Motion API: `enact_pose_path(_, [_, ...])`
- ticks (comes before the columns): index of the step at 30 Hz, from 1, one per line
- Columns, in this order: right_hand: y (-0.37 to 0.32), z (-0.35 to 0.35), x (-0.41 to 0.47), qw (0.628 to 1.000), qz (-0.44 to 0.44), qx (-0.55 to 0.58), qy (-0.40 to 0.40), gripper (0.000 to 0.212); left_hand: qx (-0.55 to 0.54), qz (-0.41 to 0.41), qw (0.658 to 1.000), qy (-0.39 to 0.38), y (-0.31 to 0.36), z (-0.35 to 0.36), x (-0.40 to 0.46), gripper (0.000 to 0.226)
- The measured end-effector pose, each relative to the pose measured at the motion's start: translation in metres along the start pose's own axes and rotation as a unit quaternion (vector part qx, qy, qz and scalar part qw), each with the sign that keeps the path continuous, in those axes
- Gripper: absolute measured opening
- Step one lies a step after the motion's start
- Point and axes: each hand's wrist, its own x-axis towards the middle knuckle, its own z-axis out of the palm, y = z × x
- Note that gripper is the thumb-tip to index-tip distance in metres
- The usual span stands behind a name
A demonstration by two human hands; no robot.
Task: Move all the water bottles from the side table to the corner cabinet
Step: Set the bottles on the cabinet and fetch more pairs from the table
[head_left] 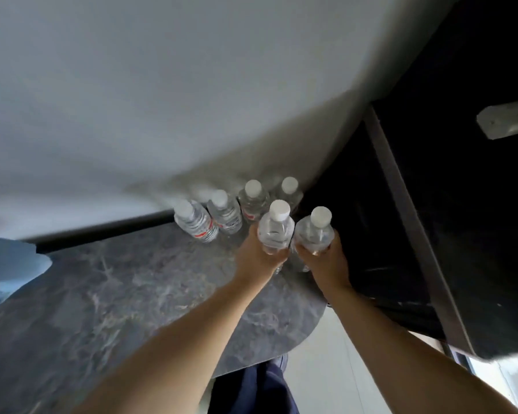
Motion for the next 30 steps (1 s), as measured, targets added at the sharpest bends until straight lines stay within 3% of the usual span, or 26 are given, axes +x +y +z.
enact_pose_path(4, [0.023,0.021,0.028,0.999,-0.002,0.031,0.031,0.059,-0.067,0.057,0.990,0.113,-0.013,0.025,0.018,0.055])
enact_pose_path(9, [0.045,0.037,0.051,0.999,-0.001,0.037,0.034,0.066,-0.086,0.063,0.982,0.154,-0.038,0.049,0.043,0.072])
enact_pose_path(15, [0.055,0.038,0.055,0.999,-0.002,0.011,0.052,0.073,-0.119,0.051,0.984,0.119,-0.055,0.052,0.049,0.078])
enact_pose_path(24, [0.038,0.033,0.054,0.999,0.026,-0.008,0.029,0.068,-0.043,-0.038,0.998,0.030,-0.046,0.031,0.044,0.089])
enact_pose_path(30, [0.000,0.013,0.030,0.995,0.090,-0.039,0.016,0.096,0.052,-0.043,0.997,-0.024,-0.021,-0.005,0.027,0.090])
